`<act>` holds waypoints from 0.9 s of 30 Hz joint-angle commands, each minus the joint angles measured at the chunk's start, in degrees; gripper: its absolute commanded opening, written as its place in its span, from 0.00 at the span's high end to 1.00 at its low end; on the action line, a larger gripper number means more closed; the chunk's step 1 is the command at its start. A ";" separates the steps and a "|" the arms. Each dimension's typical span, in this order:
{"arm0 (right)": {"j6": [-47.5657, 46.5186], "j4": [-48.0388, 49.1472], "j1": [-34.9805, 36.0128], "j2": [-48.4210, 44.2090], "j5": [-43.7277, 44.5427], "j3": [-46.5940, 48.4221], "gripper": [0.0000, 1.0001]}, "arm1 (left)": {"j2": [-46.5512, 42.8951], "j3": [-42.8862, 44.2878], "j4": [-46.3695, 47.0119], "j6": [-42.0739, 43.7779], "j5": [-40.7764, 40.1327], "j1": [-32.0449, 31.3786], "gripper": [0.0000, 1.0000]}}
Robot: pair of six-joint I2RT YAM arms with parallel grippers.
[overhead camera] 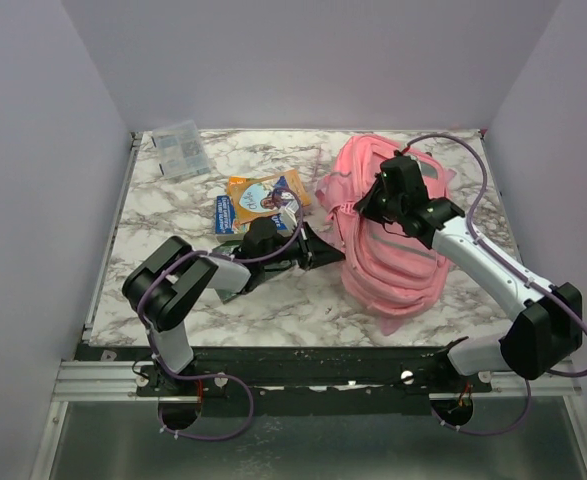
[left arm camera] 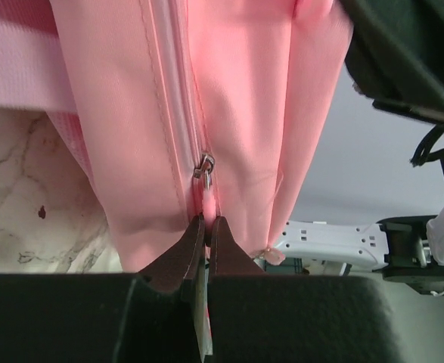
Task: Pack the student bag
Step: Unzip the student bag at the center of the board.
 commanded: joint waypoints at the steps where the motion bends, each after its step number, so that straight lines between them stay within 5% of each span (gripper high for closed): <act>1: 11.58 10.46 -0.24 -1.23 10.68 0.36 1.00 | -2.49 -1.55 2.63 -0.57 2.33 -3.01 1.00; 12: 24.62 3.57 -0.23 1.45 24.01 5.14 0.99 | -5.46 -9.02 1.52 -0.24 1.30 -4.46 1.00; 17: 8.27 12.19 -0.22 0.47 11.96 -0.17 0.98 | -1.21 -6.92 1.81 -0.37 3.01 -3.01 1.00; 22: -10.39 3.83 -0.15 -0.88 2.22 -0.26 0.54 | 0.76 -6.04 2.58 0.26 4.11 -0.30 1.00; 27: -23.14 -12.29 1.84 0.61 -1.80 6.10 0.38 | 3.23 -5.60 2.51 1.39 5.78 1.47 1.00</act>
